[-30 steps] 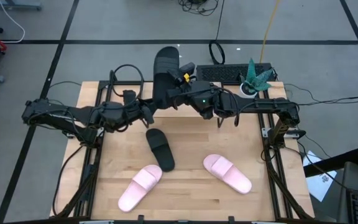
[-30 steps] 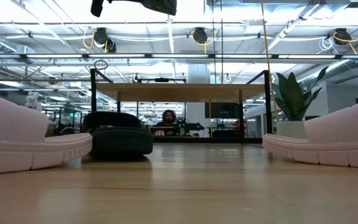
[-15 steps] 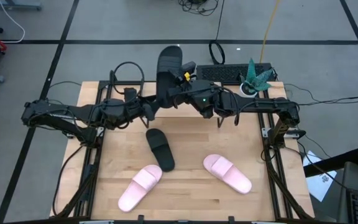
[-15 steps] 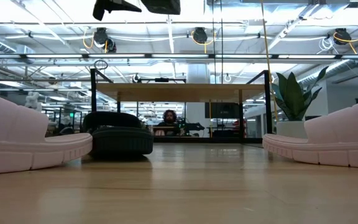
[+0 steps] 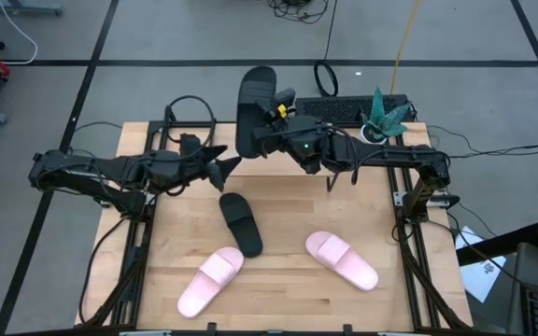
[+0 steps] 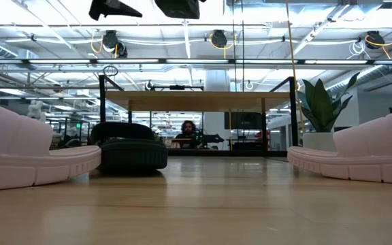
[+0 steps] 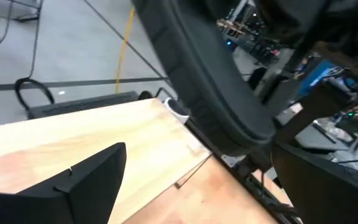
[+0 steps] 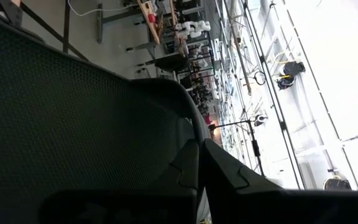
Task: Pick and place slides into the shelf
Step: Put the right black slipper on the shelf
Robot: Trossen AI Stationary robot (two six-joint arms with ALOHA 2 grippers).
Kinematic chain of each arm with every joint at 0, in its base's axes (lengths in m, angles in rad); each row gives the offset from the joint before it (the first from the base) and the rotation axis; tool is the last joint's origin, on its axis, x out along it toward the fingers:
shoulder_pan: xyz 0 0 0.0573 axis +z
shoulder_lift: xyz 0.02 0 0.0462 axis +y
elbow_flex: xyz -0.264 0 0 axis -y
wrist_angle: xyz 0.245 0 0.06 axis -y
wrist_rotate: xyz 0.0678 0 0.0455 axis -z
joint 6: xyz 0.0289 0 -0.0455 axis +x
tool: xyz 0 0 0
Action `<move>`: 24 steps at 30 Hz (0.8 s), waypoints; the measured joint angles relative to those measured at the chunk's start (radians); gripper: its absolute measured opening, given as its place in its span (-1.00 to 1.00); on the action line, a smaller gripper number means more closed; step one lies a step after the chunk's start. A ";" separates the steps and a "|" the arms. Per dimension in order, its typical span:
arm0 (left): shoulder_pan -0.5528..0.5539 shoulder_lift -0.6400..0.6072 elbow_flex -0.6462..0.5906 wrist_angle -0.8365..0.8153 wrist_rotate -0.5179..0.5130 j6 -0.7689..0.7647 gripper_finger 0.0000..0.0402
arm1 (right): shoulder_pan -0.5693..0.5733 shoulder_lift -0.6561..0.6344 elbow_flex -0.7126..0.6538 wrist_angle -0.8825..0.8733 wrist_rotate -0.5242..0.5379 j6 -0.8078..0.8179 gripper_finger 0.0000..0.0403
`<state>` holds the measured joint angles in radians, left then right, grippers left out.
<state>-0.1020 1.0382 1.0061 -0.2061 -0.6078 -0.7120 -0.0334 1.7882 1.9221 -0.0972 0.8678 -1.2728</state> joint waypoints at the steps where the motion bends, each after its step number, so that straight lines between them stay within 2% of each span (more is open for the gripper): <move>1: 0.002 -0.012 0.000 -0.032 0.000 -0.008 0.97 | 0.000 0.000 0.000 -0.005 0.000 0.000 -1.00; 7: 0.002 -0.087 0.000 -0.219 -0.002 -0.065 0.97 | -0.014 0.000 0.000 -0.088 -0.008 0.073 -1.00; 14: 0.002 -0.186 0.001 -0.454 -0.015 -0.124 0.97 | -0.020 0.000 0.000 -0.151 -0.114 0.196 -1.00; 18: 0.002 -0.228 0.001 -0.540 -0.029 -0.174 0.97 | -0.023 0.013 0.001 -0.157 -0.125 0.217 -1.00; 24: 0.002 -0.255 0.001 -0.559 -0.031 -0.185 0.97 | -0.042 0.061 -0.002 -0.158 -0.195 0.265 -1.00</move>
<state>-0.0998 0.7831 1.0069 -0.7654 -0.6388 -0.8972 -0.0755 1.8496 1.9197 -0.2556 0.6727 -1.0081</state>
